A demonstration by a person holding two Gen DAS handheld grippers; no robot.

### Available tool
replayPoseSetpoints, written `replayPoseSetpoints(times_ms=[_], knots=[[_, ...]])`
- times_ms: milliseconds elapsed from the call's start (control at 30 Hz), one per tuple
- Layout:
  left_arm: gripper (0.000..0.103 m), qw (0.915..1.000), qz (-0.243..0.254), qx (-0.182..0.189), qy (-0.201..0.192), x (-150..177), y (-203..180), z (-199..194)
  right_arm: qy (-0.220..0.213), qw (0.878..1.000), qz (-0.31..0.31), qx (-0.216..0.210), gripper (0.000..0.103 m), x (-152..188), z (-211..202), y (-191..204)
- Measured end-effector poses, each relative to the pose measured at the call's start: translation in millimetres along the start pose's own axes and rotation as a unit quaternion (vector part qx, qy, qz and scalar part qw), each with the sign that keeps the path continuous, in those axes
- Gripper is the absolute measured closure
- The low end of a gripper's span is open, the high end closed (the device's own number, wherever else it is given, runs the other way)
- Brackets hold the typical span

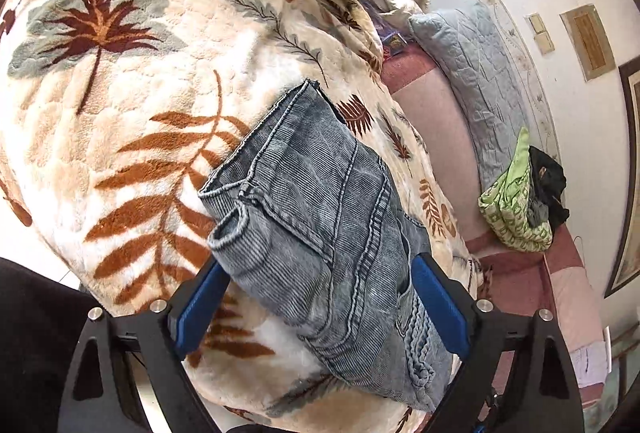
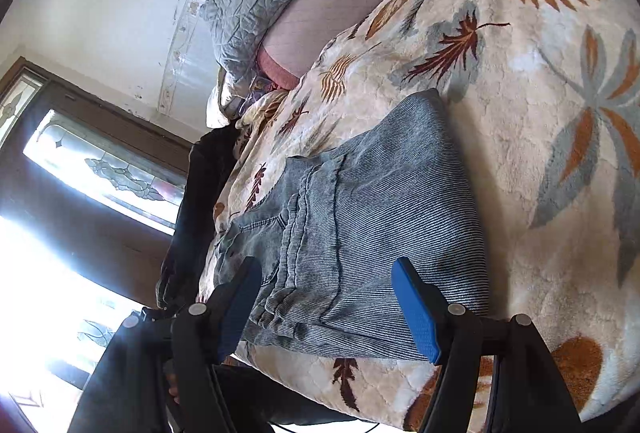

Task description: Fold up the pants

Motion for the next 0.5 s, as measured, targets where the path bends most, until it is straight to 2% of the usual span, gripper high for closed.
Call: replayPoseSetpoints(times_ms=[67,133,167,200,233,267,367,467,500], knots=[[0.025,1.0000,-0.003,0.003,0.005,-3.8,1.5,9.0,0.001,1.000,-0.003,0.005,0.032,0.7,0.8,0.0],[0.026,0.9998,-0.016,0.006,0.005,-6.2,6.2,11.3,-0.003,1.000,-0.004,0.006,0.032,0.3,-0.6,-0.6],[0.031,0.9999,-0.014,0.008,0.002,-7.3,7.0,10.9,-0.006,1.000,-0.005,0.007,0.032,-0.2,-1.6,-0.5],[0.048,1.0000,-0.008,0.002,-0.001,-7.8,6.2,11.5,-0.007,1.000,-0.007,0.007,0.032,-0.8,-2.2,-0.2],[0.060,0.9999,0.001,-0.010,-0.003,-9.1,8.1,11.7,-0.005,1.000,-0.009,0.009,0.032,-0.8,-1.9,0.5],[0.079,0.9997,0.011,-0.021,-0.004,-10.8,9.5,12.7,-0.001,1.000,-0.011,0.012,0.032,-0.1,-0.6,2.3],[0.084,0.9996,0.013,-0.023,-0.004,-12.7,11.9,12.8,0.025,0.999,-0.019,0.006,0.032,7.3,11.0,21.0],[0.089,0.9989,0.033,-0.030,-0.014,-12.7,8.2,10.3,0.065,0.997,-0.047,-0.015,0.032,13.2,36.4,62.0],[0.090,0.9985,0.041,-0.030,-0.019,-12.6,6.1,9.3,0.081,0.995,-0.062,-0.011,0.032,14.1,48.4,76.6]])
Point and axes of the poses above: each gripper's, at about its wrist camera, not at the fingertips, and z roughly the way its jaws point, y to its left, x to its underside, the point moved 8 cm from there along z, roughly the way its jaws point, and after that the axes turned 9 degrees about -z, right-handed, at the moved point
